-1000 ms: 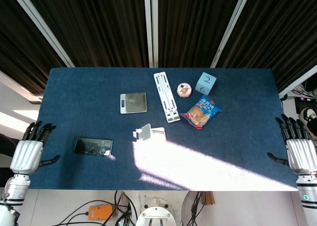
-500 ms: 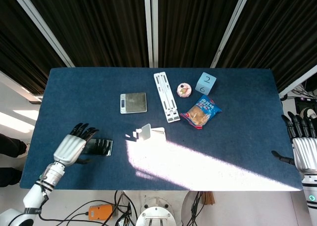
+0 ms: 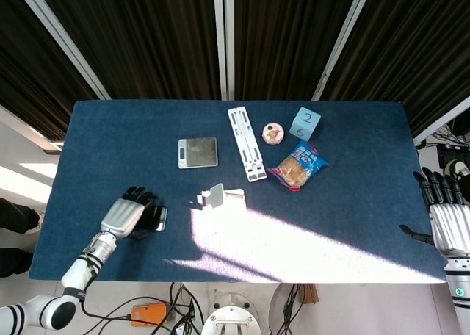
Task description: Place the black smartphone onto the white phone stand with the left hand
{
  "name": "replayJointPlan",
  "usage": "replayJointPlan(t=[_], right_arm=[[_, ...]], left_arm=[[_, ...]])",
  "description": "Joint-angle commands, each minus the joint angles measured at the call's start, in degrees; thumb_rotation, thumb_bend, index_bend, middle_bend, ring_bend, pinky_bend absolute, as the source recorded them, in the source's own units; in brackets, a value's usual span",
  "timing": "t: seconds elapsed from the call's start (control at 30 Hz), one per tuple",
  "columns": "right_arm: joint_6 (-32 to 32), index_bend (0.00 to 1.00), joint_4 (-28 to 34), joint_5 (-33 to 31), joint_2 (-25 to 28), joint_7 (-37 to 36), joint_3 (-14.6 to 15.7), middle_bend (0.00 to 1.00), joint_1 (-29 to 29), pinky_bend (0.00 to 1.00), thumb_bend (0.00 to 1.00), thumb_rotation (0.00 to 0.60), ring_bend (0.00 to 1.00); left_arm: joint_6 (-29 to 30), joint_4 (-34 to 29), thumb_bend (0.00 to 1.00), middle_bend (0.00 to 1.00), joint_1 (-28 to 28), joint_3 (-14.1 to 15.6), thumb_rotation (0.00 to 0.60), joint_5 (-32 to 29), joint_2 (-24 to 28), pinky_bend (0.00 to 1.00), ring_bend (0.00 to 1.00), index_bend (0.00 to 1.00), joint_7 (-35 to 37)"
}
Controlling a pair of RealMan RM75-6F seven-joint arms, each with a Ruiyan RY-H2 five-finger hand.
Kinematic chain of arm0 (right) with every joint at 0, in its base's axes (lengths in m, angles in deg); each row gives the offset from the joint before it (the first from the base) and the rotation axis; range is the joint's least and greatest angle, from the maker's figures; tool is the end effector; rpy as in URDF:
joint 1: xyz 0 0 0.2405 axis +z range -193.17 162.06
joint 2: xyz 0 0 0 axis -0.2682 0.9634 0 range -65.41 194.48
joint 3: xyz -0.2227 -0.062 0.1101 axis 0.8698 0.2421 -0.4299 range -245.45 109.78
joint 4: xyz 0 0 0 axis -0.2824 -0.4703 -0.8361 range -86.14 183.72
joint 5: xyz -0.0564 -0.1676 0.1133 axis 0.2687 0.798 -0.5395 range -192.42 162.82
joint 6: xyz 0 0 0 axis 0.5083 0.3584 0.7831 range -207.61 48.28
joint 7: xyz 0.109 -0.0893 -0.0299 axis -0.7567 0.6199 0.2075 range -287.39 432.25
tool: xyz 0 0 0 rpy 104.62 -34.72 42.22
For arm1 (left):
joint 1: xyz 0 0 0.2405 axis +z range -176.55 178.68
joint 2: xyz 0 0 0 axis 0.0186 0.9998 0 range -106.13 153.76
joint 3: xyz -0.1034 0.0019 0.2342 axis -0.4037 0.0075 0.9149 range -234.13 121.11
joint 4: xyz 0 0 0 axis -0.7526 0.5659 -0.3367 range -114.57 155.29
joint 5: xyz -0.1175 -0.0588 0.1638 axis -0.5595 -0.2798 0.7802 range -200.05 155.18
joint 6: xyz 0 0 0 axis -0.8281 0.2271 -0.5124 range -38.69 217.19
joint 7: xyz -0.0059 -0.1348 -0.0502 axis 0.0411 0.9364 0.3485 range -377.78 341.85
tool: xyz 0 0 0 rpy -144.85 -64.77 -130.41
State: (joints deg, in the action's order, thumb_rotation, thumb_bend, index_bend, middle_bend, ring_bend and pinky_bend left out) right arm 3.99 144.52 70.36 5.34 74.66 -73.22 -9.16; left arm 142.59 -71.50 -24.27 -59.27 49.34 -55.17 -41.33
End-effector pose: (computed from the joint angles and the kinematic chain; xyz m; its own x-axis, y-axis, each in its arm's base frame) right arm -0.2991 -0.1978 0.1845 0.4502 0.0307 0.8924 -0.8922 -0.0255 0.4509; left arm -0.2479 0.2544 0.0084 0.5545 0.4103 0.7240 0.8315 -0.3095 -0.4614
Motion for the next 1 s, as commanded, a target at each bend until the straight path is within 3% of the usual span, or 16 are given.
replayJointPlan(t=[0.03, 0.4, 0.53, 0.7, 1.0], right_arm=[[-0.02, 0.0, -0.23, -0.12, -0.1, -0.29, 0.05, 0.05, -0.06, 0.05, 0.15, 0.6, 0.0], [-0.32, 0.0, -0.99, -0.43, -0.48, -1.35, 0.16, 0.05, -0.06, 0.05, 0.15, 0.6, 0.0], [-0.33, 0.0, -1.09, -0.47, -0.51, -1.63, 0.24, 0.05, -0.13, 0.05, 0.15, 0.6, 0.0], [-0.29, 0.0, -1.06, -0.24, -0.5, -1.78, 0.42, 0.05, -0.19, 0.05, 0.16, 0.6, 0.0], [0.02, 0.0, -0.62, -0.08, -0.29, -1.7, 0.46, 0.05, -0.33, 0.05, 0.15, 0.6, 0.0]], left_arm=[[0.13, 0.8, 0.13, 0.11, -0.7, 0.11, 0.6, -2.24, -1.33, 0.0, 0.0, 0.18, -2.65], [0.66, 0.6, 0.15, 0.11, -1.87, 1.0, 0.6, -7.65, -2.32, 0.0, 0.0, 0.2, -7.18], [0.53, 0.75, 0.16, 0.13, -2.19, 1.32, 0.6, -8.4, -2.42, 0.0, 0.01, 0.3, -6.82], [2.41, 2.54, 0.17, 0.23, -1.68, 1.75, 0.6, -5.03, -3.41, 0.02, 0.12, 0.43, -3.18], [5.29, 5.53, 0.2, 0.43, -0.85, 2.5, 0.6, 0.21, -4.62, 0.19, 0.29, 0.48, 2.12]])
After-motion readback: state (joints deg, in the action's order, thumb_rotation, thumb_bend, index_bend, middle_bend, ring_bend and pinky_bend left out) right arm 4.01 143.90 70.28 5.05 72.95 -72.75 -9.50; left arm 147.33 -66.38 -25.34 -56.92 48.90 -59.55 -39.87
